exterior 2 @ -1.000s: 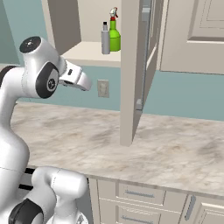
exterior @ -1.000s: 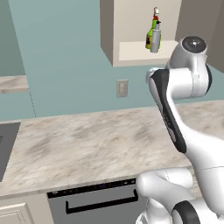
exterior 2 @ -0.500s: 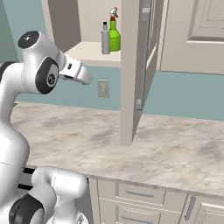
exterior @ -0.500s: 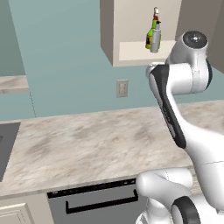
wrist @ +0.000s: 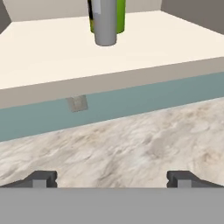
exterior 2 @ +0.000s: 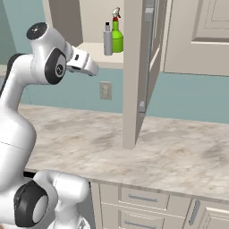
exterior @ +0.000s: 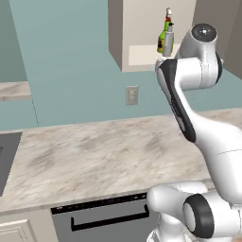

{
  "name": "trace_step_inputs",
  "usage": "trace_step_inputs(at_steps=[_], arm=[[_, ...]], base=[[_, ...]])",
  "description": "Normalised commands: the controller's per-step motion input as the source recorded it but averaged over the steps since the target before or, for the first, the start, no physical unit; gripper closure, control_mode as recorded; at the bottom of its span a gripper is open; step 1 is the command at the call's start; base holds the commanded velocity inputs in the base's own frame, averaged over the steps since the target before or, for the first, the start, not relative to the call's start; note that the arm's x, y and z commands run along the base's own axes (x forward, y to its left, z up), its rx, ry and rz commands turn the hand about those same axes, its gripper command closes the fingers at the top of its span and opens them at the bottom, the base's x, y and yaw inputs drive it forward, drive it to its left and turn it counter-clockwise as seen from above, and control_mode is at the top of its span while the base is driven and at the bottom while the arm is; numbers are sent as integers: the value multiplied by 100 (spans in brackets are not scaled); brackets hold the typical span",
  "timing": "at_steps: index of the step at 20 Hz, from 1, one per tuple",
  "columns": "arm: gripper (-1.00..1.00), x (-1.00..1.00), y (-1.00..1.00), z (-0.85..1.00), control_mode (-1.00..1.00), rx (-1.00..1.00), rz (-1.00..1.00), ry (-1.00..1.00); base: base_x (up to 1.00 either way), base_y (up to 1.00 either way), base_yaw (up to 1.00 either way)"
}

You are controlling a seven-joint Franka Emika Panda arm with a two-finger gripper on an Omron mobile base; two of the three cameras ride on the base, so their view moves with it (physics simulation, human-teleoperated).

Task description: Locate and retrieve the soap dispenser and spray from the cabinet. Place them next to the sink.

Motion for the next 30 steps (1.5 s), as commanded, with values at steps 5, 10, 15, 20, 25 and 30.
trace_step_inputs(at_steps=[5,10,15,20,25,30], arm=[[-100,30,-5,29,-100,-2,0,-3],[-100,41,-8,26,-100,-2,1,-8],[-100,31,-4,18,-100,-2,2,-8],[-100,31,-5,7,-100,-2,1,-1],[-100,38,-12,8,-100,-2,0,0],[-100,38,-9,9,-100,-2,0,0]], base=[[0,0,0],[0,0,0],[0,0,0],[0,0,0],[0,0,0],[0,0,0]])
